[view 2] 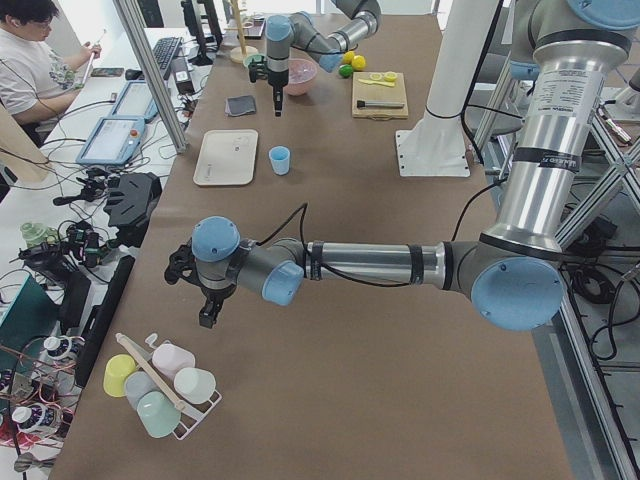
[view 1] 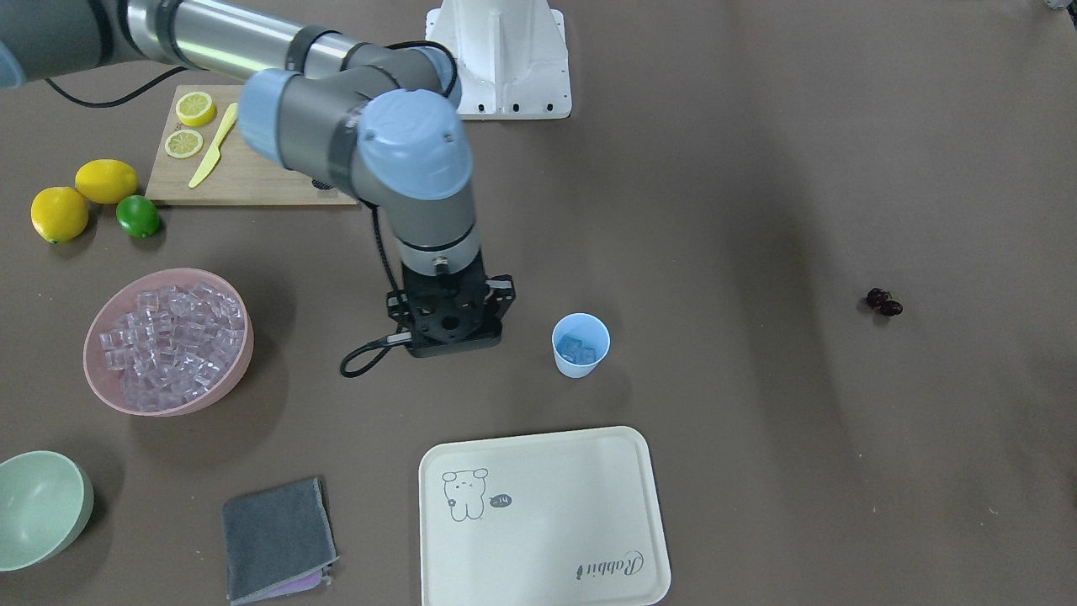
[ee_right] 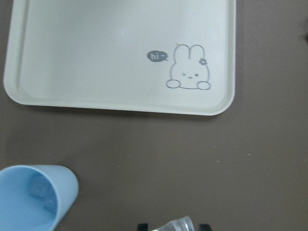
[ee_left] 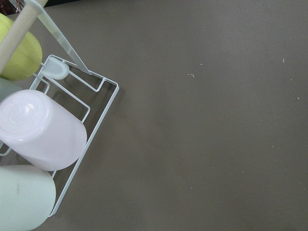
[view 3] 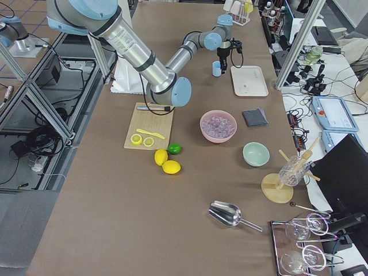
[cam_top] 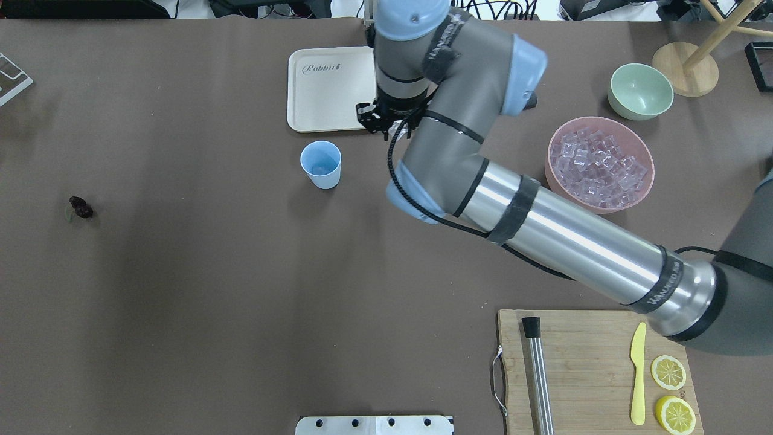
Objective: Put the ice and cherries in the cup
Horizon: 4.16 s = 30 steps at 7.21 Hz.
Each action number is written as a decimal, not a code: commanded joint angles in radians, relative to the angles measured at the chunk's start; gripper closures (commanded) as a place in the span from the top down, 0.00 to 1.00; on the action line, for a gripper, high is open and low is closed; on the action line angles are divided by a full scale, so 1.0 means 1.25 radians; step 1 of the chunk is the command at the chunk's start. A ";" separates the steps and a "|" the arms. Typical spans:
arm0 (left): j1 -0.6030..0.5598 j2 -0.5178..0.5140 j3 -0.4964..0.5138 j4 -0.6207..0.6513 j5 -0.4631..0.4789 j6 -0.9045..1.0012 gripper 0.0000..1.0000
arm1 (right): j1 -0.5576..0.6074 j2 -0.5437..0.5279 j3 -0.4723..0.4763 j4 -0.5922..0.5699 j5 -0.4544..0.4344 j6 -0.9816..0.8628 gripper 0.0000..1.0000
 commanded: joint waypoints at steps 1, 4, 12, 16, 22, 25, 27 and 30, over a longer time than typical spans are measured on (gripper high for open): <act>0.001 -0.008 0.003 0.000 0.000 0.001 0.98 | -0.053 0.080 -0.105 0.097 -0.066 0.104 0.00; 0.002 -0.008 0.004 0.000 0.000 0.000 0.98 | -0.083 0.107 -0.118 0.110 -0.113 0.110 0.00; 0.002 -0.002 -0.004 -0.014 -0.001 0.000 0.98 | -0.105 0.099 -0.160 0.207 -0.174 0.109 0.75; 0.024 -0.002 0.006 -0.115 0.034 0.001 0.98 | -0.098 0.074 -0.101 0.200 -0.176 0.110 0.79; 0.148 0.004 -0.012 -0.128 0.025 -0.087 0.98 | 0.365 -0.550 0.466 0.202 0.381 -0.272 0.78; 0.201 0.018 -0.021 -0.149 -0.004 -0.091 0.98 | 0.551 -0.863 0.503 0.207 0.457 -0.735 0.79; 0.205 0.014 -0.020 -0.161 0.000 -0.084 0.98 | 0.605 -0.965 0.470 0.208 0.454 -0.926 0.79; 0.232 0.031 -0.021 -0.206 0.017 -0.091 0.97 | 0.655 -0.945 0.313 0.207 0.439 -1.068 0.86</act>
